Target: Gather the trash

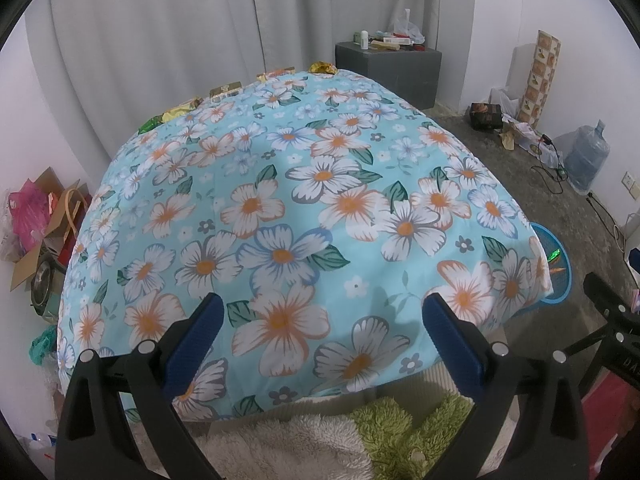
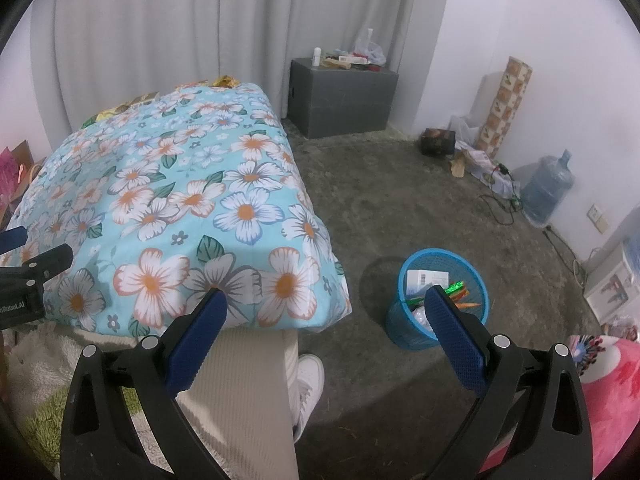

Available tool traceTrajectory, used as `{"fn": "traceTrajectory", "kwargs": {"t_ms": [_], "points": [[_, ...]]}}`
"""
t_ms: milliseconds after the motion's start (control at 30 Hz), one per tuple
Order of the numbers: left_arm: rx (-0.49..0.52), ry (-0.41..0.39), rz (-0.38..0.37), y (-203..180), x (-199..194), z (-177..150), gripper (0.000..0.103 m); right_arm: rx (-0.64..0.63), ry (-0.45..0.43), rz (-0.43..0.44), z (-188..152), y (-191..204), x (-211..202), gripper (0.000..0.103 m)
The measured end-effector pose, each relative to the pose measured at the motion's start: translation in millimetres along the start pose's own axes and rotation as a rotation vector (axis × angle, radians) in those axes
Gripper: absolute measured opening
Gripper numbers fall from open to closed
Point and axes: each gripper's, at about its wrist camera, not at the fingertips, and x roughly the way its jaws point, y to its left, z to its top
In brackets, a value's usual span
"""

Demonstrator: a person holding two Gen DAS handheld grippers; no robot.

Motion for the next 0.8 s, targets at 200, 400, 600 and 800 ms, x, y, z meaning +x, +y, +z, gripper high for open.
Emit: {"fn": "traceTrajectory", "kwargs": {"t_ms": [200,400,600,800], "points": [[0.0,0.001,-0.001,-0.3,-0.1,-0.1,0.097,0.0,0.001,-0.001,0.3,-0.1,0.5,0.095],[0.0,0.001,0.0,-0.3,0.1,-0.3,0.097,-0.001,0.0,0.0,0.2,-0.7,0.1,0.095],[0.001,0.002,0.0,-0.4,0.6,-0.3,0.097,0.0,0.0,0.0,0.4,-0.4,-0.2,0.095],[0.003,0.005,-0.002,0.6,0.7,-2.2,0.097,-0.001,-0.001,0.001,0.4,-0.7,-0.3,0.095]]}}
